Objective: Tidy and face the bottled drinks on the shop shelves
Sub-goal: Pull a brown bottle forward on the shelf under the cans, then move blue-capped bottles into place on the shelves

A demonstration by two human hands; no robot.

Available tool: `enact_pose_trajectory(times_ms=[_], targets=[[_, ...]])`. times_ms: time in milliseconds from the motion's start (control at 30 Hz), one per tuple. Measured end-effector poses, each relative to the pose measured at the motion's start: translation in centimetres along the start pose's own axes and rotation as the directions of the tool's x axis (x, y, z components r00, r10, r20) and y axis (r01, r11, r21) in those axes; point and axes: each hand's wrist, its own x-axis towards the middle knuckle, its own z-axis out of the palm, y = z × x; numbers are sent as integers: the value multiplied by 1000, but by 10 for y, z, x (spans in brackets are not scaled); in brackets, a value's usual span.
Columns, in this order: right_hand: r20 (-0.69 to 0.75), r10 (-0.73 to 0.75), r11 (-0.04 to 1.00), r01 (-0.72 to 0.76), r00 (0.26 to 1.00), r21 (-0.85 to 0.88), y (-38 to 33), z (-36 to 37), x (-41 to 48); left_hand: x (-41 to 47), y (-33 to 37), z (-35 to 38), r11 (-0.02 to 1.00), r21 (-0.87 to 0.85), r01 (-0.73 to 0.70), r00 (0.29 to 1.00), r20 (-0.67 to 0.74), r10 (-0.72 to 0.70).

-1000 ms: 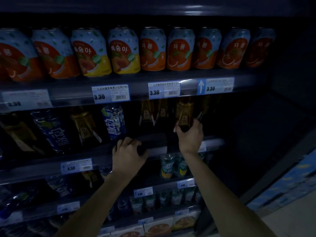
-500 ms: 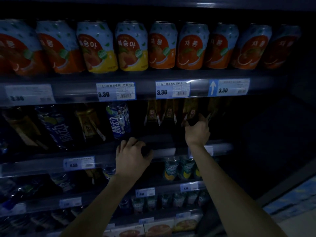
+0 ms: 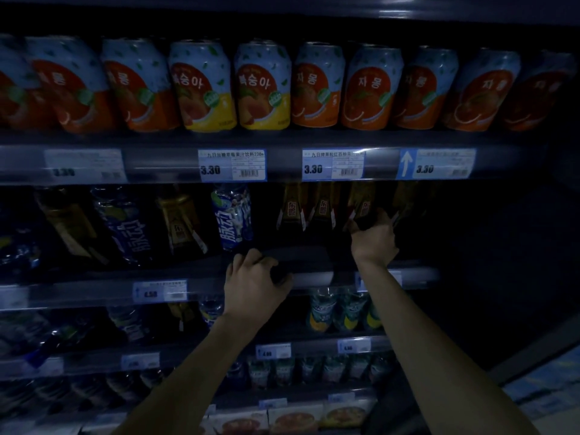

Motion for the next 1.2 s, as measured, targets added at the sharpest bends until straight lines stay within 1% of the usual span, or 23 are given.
enact_pose_trajectory(times_ms=[133, 267, 333, 433, 600, 767, 833, 933, 1033, 1200], targets=[[7, 26, 999, -25, 1000, -20, -2, -1, -1, 1, -2, -6, 999, -42, 3, 998, 55, 0], [-48, -13, 998, 10, 999, -57, -6, -4, -18, 0, -7, -15, 998, -64, -23, 993, 113, 30], [-46, -75, 994, 71, 996, -83, -9, -4, -31, -1, -11, -22, 998, -53, -25, 990, 137, 33], [21, -193, 975, 194, 981, -112, -14, -3, -55, -6, -20, -33, 998, -59, -21, 988, 153, 30], [100, -345, 933, 352, 933, -76, -40, 9, -99, -15, -49, -59, 996, -95, 0, 992, 123, 12], [165, -506, 858, 513, 847, -2, -75, 33, -151, -23, -98, -95, 994, -102, 40, 997, 67, -34], [203, -535, 839, 544, 820, 13, -91, 48, -174, -28, -122, -110, 993, -98, 69, 997, 31, -66], [254, -591, 796, 604, 766, 29, -113, 74, -212, -38, -161, -135, 988, -86, 129, 992, 22, -127], [292, -614, 773, 634, 733, 36, -134, 100, -250, -48, -206, -160, 981, -86, 174, 985, 7, -174], [347, -634, 745, 666, 691, 37, -159, 136, -300, -59, -266, -192, 949, -167, 268, 956, -74, -284]])
